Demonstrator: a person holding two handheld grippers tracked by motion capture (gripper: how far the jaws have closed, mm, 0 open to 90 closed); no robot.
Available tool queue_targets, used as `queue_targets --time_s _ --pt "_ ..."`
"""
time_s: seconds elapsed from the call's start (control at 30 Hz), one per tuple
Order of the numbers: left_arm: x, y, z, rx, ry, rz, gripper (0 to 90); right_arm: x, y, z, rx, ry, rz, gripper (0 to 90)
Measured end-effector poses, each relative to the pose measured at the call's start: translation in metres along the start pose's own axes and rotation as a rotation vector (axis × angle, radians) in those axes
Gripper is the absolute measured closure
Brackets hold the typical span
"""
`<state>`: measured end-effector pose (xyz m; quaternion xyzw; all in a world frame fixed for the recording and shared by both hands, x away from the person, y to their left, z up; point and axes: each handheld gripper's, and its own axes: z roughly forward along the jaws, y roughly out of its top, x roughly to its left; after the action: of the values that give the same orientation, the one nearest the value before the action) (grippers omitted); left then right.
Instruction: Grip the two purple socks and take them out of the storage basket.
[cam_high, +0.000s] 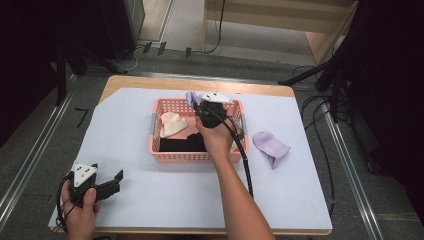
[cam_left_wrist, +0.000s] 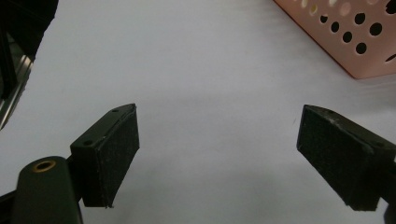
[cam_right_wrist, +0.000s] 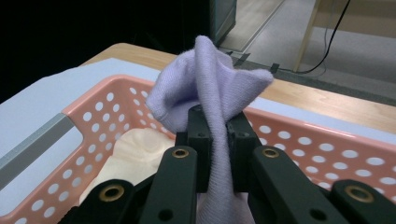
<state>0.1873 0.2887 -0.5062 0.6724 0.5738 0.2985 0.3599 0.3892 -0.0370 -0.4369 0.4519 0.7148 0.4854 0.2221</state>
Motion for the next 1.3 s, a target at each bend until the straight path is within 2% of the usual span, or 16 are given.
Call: queue_targets --time_s 0.3,0.4,0.6,0.93,1.3 --pt "0.0 0.0 0.0 -0.003 0.0 0.001 14.2 -0.013 -0.004 -0.012 -0.043 -0.017 0.02 83.4" --pt "0.0 0.0 0.0 -0.004 0.002 0.001 14.2 -0.015 -0.005 -0.016 -0.055 -0.018 0.01 83.4" --pt "-0.001 0.0 0.0 -0.001 0.006 0.005 14.2 -0.023 -0.005 -0.033 -0.083 -0.033 0.014 83.4" --pt "0.0 0.0 0.0 0.004 0.005 0.008 14.2 -0.056 -0.006 -0.059 -0.115 -0.075 0.057 83.4" --pt "-0.001 0.0 0.0 0.0 0.008 0.012 14.2 -0.086 -0.016 -0.084 -0.148 -0.126 0.07 83.4"
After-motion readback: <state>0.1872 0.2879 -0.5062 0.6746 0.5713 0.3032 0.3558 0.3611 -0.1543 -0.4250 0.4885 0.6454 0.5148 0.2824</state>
